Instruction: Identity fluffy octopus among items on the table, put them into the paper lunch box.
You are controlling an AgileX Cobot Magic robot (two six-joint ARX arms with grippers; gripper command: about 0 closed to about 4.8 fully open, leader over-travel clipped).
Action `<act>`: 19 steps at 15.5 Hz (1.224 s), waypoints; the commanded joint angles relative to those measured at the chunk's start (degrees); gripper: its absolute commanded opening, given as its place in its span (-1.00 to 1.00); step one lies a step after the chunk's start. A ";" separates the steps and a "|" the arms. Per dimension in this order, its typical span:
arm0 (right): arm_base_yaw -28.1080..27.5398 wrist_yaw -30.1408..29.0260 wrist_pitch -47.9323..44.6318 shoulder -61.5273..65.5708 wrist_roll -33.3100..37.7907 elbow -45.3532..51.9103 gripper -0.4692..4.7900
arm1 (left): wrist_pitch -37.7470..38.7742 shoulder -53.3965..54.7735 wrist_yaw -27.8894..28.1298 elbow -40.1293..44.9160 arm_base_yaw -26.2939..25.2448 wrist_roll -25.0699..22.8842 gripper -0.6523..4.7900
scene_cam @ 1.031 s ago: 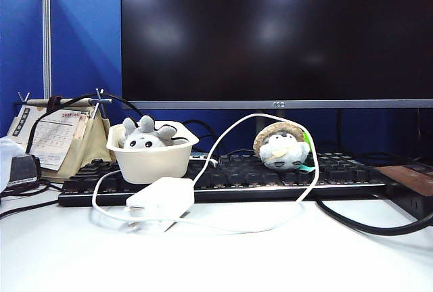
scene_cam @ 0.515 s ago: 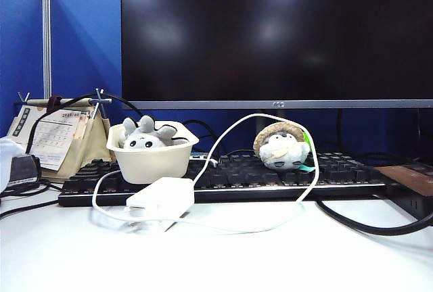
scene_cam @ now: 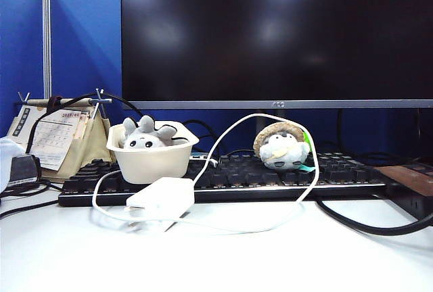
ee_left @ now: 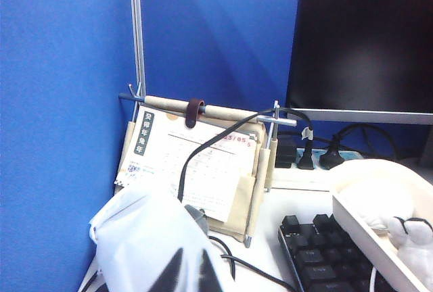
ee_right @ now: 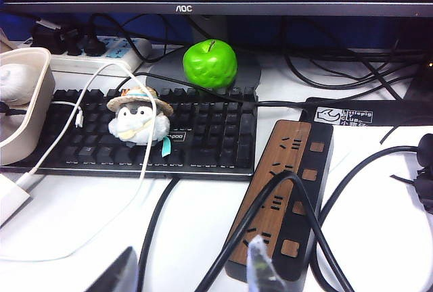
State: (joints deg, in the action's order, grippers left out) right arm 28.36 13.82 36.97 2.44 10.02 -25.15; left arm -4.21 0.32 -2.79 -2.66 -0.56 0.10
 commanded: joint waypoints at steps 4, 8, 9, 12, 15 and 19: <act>0.00 0.20 -0.79 0.02 0.04 -0.11 -0.01 | -0.70 -0.13 0.20 2.23 -0.02 2.03 -0.65; 0.00 0.20 -0.79 0.02 0.07 -0.11 -0.01 | -0.59 -0.13 -0.04 2.23 -0.02 2.14 -0.65; 0.00 0.20 -0.79 0.02 0.04 -0.11 -0.01 | -0.59 -0.13 0.00 2.23 0.04 2.08 -0.65; 0.00 0.20 -0.79 0.02 0.04 -0.11 -0.01 | -0.59 -0.13 0.00 2.23 0.02 2.08 -0.65; 0.00 0.20 -0.79 0.02 0.04 -0.11 -0.01 | -0.59 -0.13 0.00 2.23 0.02 2.08 -0.65; 0.00 0.22 -0.81 0.02 0.00 -0.11 -0.01 | -0.59 -0.13 0.00 2.23 0.02 2.08 -0.65</act>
State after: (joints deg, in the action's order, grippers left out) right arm 28.36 13.82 36.97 2.44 10.02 -25.17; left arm -4.03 0.32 -2.79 -0.40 -0.54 2.20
